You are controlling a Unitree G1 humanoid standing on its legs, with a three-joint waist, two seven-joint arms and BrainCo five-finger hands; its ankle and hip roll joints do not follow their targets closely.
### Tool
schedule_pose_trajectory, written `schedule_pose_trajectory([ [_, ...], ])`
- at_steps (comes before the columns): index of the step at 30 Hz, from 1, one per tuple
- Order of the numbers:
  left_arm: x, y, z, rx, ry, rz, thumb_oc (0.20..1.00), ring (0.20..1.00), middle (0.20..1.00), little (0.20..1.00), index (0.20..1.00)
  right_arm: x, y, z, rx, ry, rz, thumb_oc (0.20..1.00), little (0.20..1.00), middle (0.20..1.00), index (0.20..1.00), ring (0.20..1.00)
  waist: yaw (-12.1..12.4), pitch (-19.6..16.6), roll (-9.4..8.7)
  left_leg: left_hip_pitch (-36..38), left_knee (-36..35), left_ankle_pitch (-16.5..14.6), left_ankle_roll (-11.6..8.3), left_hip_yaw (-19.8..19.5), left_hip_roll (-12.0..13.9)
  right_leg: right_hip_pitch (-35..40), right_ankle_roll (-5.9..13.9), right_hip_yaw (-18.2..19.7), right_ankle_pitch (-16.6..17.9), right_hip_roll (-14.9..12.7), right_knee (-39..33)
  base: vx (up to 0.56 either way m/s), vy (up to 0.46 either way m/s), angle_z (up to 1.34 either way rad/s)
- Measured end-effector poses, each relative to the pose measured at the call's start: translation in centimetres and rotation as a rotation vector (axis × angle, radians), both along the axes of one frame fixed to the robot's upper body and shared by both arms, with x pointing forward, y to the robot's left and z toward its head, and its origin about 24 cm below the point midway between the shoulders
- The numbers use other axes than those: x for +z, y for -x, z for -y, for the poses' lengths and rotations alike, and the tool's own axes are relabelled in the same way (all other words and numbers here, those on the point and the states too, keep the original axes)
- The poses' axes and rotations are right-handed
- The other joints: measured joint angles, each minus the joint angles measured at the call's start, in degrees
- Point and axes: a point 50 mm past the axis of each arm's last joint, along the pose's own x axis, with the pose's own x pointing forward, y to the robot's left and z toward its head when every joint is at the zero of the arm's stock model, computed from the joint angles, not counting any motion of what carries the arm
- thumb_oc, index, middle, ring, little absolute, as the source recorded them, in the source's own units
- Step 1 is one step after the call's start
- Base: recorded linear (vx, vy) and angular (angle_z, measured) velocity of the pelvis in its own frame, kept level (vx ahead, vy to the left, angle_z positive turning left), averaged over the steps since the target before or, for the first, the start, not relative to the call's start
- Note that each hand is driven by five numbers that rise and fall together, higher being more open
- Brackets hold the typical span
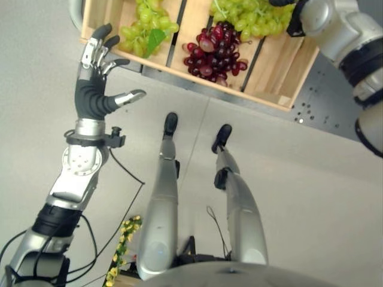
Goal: Pick up the fruits from the basket on one side to the basket on the other side
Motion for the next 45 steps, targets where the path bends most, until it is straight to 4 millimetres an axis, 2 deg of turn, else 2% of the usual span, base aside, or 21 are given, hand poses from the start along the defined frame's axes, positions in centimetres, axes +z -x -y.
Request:
schedule_pose_trajectory([
  [8, 0.0, 0.0, 0.0, 0.002, 0.003, 0.001, 1.000, 1.000, 1.000, 1.000, 1.000, -0.3, -0.1, -0.1, 0.008, -0.009, -0.013, 0.200, 0.200, 0.200, 0.200, 0.200, -0.1, 0.0, -0.01, -0.2, 0.4, 0.0, -0.01, 0.0, 0.0, 0.0, 0.00, 0.0, 0.0, 0.1, 0.0, 0.00, 0.000, 0.00],
  [18, 0.0, 0.0, -0.1, 0.004, -0.005, 0.000, 1.000, 1.000, 1.000, 1.000, 1.000, -0.6, 0.4, -0.8, 0.112, -0.125, -0.100, 0.200, 0.200, 0.200, 0.200, 0.200, -0.2, 0.0, -0.05, -0.2, 0.6, 0.0, -0.04, -0.1, 0.2, 0.1, -0.01, 0.0, 0.0, 0.3, 0.0, 0.00, 0.000, 0.00],
  [19, 0.0, 0.0, -0.1, 0.004, -0.005, -0.001, 1.000, 1.000, 1.000, 1.000, 1.000, -0.7, 0.4, -0.8, 0.120, -0.139, -0.108, 1.000, 1.000, 1.000, 1.000, 1.000, -0.2, 0.0, -0.05, -0.2, 0.6, 0.0, -0.05, -0.1, 0.2, 0.1, -0.01, 0.0, 0.0, 0.3, 0.0, 0.00, 0.000, 0.00],
  [27, 0.0, -0.1, -0.2, 0.003, -0.018, -0.005, 1.000, 1.000, 1.000, 1.000, 1.000, -0.5, 0.9, -1.3, 0.163, -0.138, -0.115, 1.000, 1.000, 1.000, 1.000, 1.000, -0.5, 0.0, -0.08, -0.2, 0.8, 0.0, -0.06, -0.3, 0.2, 0.4, -0.02, -0.4, 0.0, 0.3, 0.0, 0.00, 0.000, 0.00],
  [36, 0.1, 0.0, -0.4, 0.010, -0.036, -0.007, 1.000, 1.000, 1.000, 1.000, 1.000, -0.2, 1.8, -1.5, 0.183, -0.032, -0.121, 1.000, 1.000, 1.000, 1.000, 1.000, -1.0, -0.3, -0.51, -0.2, 0.8, 0.0, -0.07, -0.4, 0.2, 0.5, -0.02, -0.5, 0.0, 0.3, 0.0, 0.00, 0.000, 0.00],
  [45, 0.1, 0.1, -0.7, 0.027, -0.068, -0.006, 1.000, 1.000, 1.000, 1.000, 1.000, -1.7, 2.6, -1.5, 0.216, 0.098, -0.203, 1.000, 1.000, 1.000, 1.000, 1.000, -1.7, -0.5, -0.95, -0.2, 0.8, 0.0, -0.07, -0.6, 0.2, 0.6, -0.02, -0.5, 0.0, 0.3, 0.0, 0.00, 0.000, 0.00],
])
